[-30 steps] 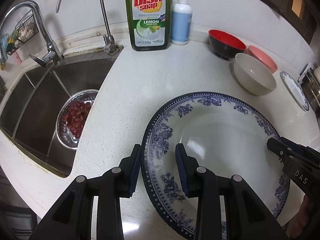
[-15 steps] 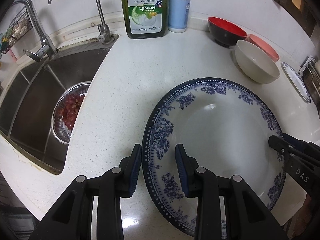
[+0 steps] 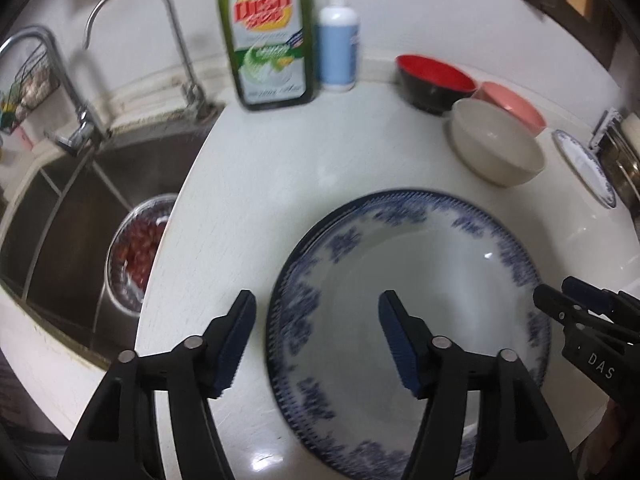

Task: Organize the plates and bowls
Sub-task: 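Lower the blue plate onto the green plate and open both tools, then move both tools to the small blue-rimmed plate beside the pot rack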

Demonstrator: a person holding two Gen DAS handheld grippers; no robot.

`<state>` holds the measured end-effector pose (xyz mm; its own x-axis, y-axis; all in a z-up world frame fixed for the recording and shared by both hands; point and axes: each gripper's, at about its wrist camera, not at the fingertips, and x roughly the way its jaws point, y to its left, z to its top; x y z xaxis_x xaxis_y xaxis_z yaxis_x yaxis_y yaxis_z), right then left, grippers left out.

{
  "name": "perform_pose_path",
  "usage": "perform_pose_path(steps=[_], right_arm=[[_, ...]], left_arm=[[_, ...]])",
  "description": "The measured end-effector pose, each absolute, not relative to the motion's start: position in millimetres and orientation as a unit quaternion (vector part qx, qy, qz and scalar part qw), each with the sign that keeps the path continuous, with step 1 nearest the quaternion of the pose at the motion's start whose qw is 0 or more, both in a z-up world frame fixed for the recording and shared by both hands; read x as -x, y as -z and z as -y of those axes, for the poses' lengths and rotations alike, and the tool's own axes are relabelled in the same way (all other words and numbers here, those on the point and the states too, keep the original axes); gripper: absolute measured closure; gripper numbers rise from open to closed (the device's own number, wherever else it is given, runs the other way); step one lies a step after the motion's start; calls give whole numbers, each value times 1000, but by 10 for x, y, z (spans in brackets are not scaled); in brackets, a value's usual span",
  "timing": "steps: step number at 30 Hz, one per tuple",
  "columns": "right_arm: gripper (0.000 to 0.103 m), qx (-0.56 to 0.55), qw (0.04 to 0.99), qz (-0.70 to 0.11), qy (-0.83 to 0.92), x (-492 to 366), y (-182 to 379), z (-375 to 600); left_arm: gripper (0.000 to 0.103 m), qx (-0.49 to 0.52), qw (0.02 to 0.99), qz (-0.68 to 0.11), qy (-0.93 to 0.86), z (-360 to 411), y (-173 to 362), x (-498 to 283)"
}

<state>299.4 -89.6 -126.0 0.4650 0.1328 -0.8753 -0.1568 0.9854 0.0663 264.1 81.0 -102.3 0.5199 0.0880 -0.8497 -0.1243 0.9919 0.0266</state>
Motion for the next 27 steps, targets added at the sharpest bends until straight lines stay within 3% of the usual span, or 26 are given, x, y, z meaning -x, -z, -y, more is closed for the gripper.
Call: perform_pose_path(steps=[4,7,14,24,27], right_arm=[[56,-7,862,-500,-80,-2985,1162,1057],[51,-17,870,-487,-68,-2969,1056,1237],[50,-33,888,-458,-29,-2977,817,1682],[50,-49,903,-426,14,-2942,518,2427],[42,-51,907,-417,24,-2958,451,2594]], left_arm=[[30,8,886,-462,-42,-605,859,-2688],[29,-6,897,-440,-25,-406,734,-2743],[25,-41,915,-402,19,158,464,-2900],[10,-78,932,-344,78,974,25,-3063],[6,-80,936,-332,84,1155,-61,-3118]])
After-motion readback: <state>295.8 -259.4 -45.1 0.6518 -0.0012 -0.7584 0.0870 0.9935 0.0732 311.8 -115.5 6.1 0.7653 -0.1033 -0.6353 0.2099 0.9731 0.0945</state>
